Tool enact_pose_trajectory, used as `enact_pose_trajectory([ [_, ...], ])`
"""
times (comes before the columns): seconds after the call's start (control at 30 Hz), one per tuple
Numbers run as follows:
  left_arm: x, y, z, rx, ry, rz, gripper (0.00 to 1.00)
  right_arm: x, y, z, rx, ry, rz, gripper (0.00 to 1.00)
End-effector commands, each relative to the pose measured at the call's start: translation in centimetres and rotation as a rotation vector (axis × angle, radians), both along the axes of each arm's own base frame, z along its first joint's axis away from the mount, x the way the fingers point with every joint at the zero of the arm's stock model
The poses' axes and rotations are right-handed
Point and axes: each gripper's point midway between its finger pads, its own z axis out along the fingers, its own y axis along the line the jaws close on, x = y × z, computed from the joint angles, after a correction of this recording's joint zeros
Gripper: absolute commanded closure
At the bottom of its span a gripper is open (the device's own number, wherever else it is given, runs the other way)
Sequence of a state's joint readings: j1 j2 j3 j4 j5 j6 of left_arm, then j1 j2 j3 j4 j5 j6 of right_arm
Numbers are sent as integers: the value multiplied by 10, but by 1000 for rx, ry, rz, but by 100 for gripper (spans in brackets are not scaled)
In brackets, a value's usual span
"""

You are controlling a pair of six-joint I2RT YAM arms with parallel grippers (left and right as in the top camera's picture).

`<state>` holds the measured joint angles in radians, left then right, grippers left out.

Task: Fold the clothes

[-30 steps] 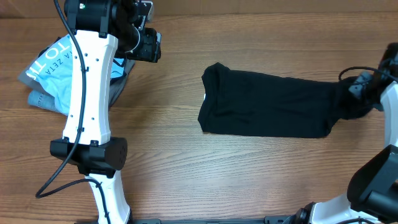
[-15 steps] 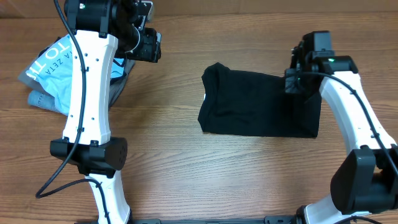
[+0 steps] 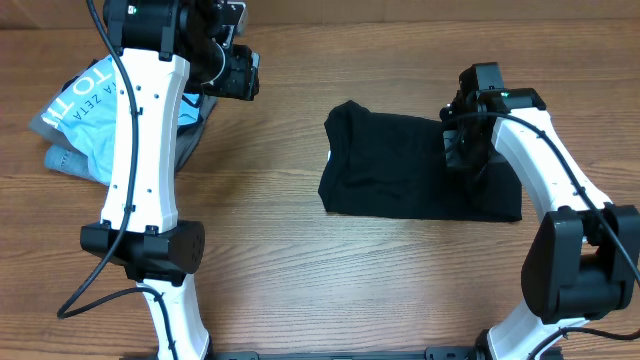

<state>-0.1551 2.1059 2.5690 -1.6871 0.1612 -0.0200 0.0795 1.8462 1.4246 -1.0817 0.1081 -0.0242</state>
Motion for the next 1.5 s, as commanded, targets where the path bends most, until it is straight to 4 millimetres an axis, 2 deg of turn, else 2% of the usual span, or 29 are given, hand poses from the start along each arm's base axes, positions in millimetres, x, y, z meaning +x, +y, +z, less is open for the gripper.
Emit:
enact_pose_trajectory([
  [0.0, 0, -1, 5, -18, -13, 1, 34, -3, 16, -1, 88, 12, -2, 89],
  [0.13, 0, -1, 5, -17, -12, 1, 34, -6, 45, 1, 254, 25, 18, 65],
  [0.2, 0, -1, 5, -18, -13, 0, 33, -4, 53, 3, 301, 17, 26, 62],
  [0.3, 0, -1, 5, -18, -13, 0, 33, 2, 50, 6, 301, -7, 21, 62],
  [0.37, 0, -1, 5, -17, -12, 0, 33, 9, 36, 10, 283, -30, -17, 64],
  [0.53, -1, -2, 4, -23, -5, -2, 30, 19, -12, 12, 283, -67, -289, 75],
  [0.57, -2, -5, 2, -36, 6, -7, 31, 18, -21, 11, 289, -65, -335, 78],
  [0.6, -5, -13, -2, -82, 35, -25, 34, 15, -40, 9, 289, -63, -400, 78],
  [0.67, -11, -25, -11, -123, 79, -57, 34, 12, -57, 5, 295, -62, -470, 77],
  [0.77, -18, -38, -35, -133, 153, -99, 31, 5, -75, -4, 298, -54, -524, 76],
  [0.83, -20, -46, -58, -127, 204, -115, 27, 0, -83, -13, 296, -41, -549, 49],
  [0.87, -21, -51, -70, -127, 224, -123, 25, -3, -86, -19, 295, -35, -560, 41],
  [0.93, -23, -63, -94, -151, 260, -145, 22, -7, -91, -32, 297, -25, -578, 41],
  [1.07, -26, -86, -133, -239, 299, -182, 22, -15, -92, -58, 293, 1, -589, 58],
  [1.13, -27, -95, -147, -283, 304, -195, 20, -20, -91, -69, 293, 26, -595, 76],
  [1.2, -28, -99, -161, -303, 308, -202, 19, -26, -88, -78, 295, 57, -615, 85],
  [1.23, -29, -100, -174, -304, 307, -198, 17, -32, -86, -83, 299, 81, -640, 89],
  [1.33, -28, -107, -194, -331, 299, -188, 16, -38, -83, -88, 302, 102, -671, 89],
  [1.37, -29, -115, -207, -361, 288, -187, 14, -39, -83, -88, 301, 105, -673, 84],
  [1.47, -28, -123, -228, -375, 261, -172, 11, -40, -83, -88, 301, 107, -674, 83],
])
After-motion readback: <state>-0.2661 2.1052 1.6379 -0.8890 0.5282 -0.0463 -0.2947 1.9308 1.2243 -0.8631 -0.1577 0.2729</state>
